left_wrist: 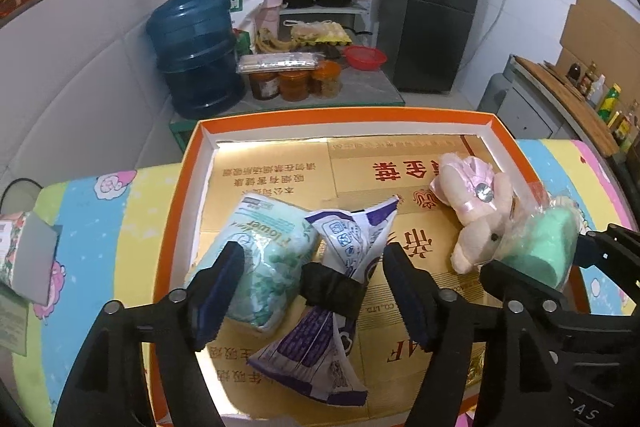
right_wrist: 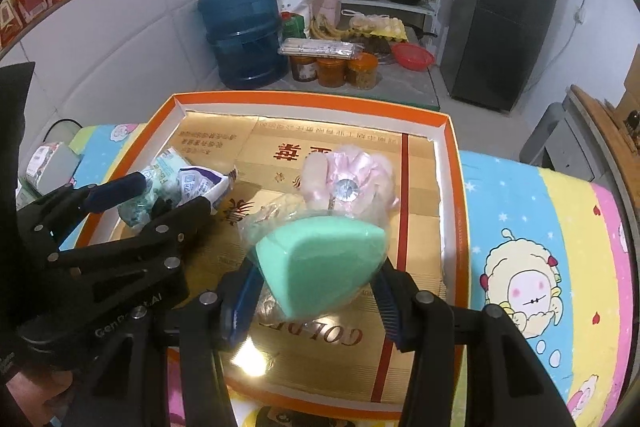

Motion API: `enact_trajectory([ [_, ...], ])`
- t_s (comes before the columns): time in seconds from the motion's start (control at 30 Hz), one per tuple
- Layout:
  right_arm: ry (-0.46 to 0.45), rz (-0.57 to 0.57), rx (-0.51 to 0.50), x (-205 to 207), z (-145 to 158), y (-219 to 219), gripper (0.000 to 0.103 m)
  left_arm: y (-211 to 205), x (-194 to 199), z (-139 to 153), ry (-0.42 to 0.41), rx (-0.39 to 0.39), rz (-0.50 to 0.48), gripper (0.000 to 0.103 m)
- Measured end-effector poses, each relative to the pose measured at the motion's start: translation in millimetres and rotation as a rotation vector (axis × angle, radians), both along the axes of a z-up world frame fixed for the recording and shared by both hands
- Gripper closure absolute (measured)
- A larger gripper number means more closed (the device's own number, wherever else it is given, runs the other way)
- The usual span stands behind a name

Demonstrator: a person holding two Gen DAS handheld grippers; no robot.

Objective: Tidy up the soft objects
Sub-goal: 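Release the snack bag into the box with the left gripper while the right gripper drops the sponge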

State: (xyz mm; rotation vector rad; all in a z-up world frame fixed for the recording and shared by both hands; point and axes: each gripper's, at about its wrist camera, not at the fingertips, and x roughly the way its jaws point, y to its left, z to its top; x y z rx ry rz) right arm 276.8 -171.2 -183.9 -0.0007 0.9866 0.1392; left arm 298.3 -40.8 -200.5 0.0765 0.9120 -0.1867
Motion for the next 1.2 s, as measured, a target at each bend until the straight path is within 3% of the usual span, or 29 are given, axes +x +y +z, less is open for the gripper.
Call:
enact_trajectory([
  [0.33,-0.049,0.023,-0.006,-13,22,2,0.039,5,-12,22,-0.050,0.021,0.026,0.026],
  [1.2,-0.153,0.036,0.036,-45,72,-20,0.039,-9,-53,74,-0.163,0.071,0.059,0.026],
])
